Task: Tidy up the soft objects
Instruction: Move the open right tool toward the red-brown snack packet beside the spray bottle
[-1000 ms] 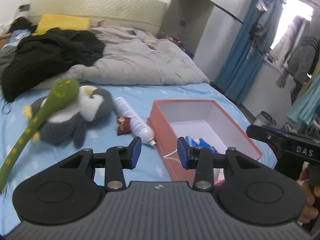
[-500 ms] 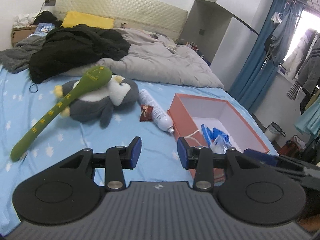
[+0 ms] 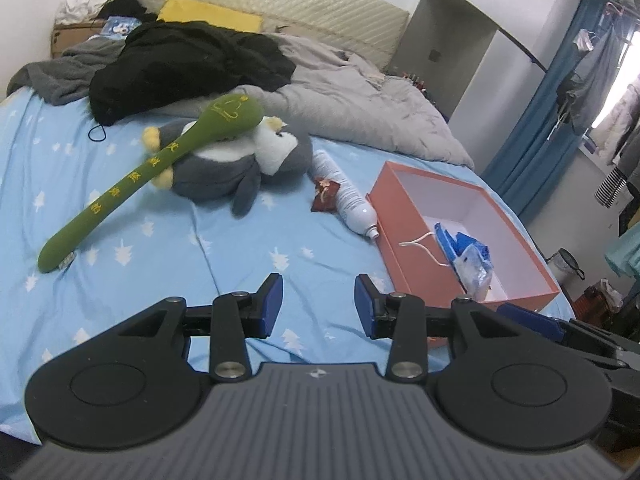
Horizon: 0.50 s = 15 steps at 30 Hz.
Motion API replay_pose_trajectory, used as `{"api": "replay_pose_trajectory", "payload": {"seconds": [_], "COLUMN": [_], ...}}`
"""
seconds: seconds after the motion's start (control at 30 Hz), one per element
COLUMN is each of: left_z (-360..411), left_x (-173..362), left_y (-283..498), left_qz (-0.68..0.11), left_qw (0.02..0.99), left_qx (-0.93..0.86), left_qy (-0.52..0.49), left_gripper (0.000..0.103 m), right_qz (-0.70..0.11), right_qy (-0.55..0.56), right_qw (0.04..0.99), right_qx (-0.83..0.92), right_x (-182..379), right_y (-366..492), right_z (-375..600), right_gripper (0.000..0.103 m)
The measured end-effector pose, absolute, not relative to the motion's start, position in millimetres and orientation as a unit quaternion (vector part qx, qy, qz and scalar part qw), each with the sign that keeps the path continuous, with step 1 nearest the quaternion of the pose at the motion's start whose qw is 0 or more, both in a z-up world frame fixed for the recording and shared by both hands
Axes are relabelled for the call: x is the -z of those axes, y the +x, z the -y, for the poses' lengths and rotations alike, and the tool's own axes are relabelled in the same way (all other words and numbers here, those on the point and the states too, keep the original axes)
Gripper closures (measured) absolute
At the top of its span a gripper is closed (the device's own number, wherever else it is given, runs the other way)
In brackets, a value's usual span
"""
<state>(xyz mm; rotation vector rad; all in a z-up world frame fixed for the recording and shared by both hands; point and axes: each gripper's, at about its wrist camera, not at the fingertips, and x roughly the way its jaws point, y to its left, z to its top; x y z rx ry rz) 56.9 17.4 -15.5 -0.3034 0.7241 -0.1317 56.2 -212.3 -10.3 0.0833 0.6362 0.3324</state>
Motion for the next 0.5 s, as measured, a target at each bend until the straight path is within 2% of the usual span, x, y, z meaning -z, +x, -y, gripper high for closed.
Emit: {"api": "replay_pose_trajectory", "payload": {"seconds": [0.5], "left_z": [-40.5], "left_x": [45.7], "left_y": [144.8], "left_qz": [-0.380], "left_qw": [0.911], "left_qx": [0.045], "left_qy": [-0.155], "left_gripper": [0.058], "right_qz": [-0.340], "right_qy": [0.021], "right_qw": [0.928], "right_qx": [-0.149], "right_x": [35.5], "right_y": [134.4], "right_z": [189.0], "right_gripper": [0.049]}}
